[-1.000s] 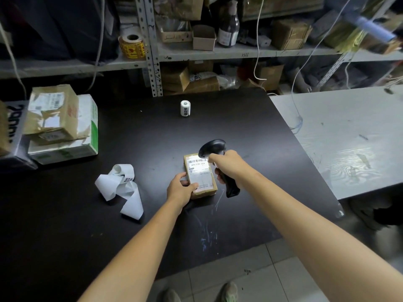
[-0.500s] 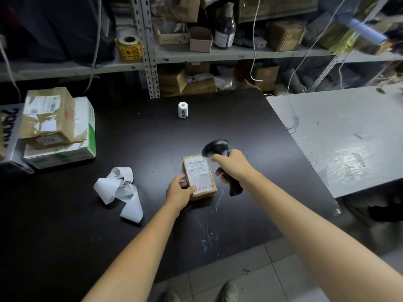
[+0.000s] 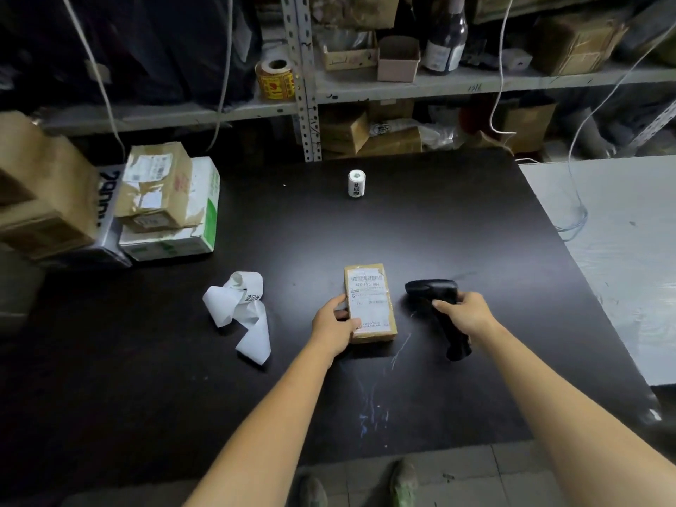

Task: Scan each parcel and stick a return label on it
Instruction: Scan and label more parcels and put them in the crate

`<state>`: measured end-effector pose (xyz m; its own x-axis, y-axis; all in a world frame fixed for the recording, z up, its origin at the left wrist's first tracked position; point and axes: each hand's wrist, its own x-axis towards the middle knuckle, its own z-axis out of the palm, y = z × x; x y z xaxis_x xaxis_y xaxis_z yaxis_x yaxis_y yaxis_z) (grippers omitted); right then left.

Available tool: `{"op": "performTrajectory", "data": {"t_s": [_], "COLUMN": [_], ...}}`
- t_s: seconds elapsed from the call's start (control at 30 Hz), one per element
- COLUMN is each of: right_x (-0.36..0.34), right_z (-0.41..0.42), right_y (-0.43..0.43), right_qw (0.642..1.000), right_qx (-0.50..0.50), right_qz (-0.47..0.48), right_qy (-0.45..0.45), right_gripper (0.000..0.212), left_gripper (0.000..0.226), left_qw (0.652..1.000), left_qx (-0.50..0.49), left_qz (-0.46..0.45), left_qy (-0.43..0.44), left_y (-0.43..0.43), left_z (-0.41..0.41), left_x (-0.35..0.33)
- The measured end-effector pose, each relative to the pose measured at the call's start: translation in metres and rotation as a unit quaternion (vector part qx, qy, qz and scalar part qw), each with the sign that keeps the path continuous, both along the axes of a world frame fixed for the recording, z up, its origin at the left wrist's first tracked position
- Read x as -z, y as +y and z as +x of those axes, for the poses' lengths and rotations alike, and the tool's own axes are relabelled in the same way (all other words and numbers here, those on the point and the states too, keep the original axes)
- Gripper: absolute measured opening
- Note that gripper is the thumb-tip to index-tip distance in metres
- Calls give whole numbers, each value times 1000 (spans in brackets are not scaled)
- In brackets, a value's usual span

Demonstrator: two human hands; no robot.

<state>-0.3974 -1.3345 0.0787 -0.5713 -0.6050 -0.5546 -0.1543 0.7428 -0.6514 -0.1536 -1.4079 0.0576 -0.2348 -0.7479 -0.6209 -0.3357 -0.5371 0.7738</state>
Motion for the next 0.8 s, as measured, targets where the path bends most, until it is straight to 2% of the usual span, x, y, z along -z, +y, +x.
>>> {"op": "performTrajectory", "data": {"t_s": [0.13,0.33,0.37,0.5,0.6,0.8], "right_x": [8,-11,-17,-38,-51,-53], "right_z": [-14,-32,-33,-21,19,159], "right_y": [-12,-19,-21,-38,-61,-101], "right_qw": [999,974,970,956,953,933], "right_qx": [-45,-134,-139,-173,-213,-327], "right_qz": [23,110,101,15,-29,-65], "right_qy": [2,144,170,237,214,135], "right_gripper": [30,24,24,46,40,31], "left_gripper": [67,50,46,37,35,28], "left_qw": [1000,998,997,995,987,965], "left_qx": [-15,-7,-10,-33,-60,-126], "left_qz": [13,-2,-5,-38,-77,-105], "left_qy": [-18,-69,-72,-89,-126,-206], "left_y": [1,4,5,6,2,-10], "left_z": [1,0,4,39,83,182], "left_x": [-5,-20,-23,-40,-54,-59]}}
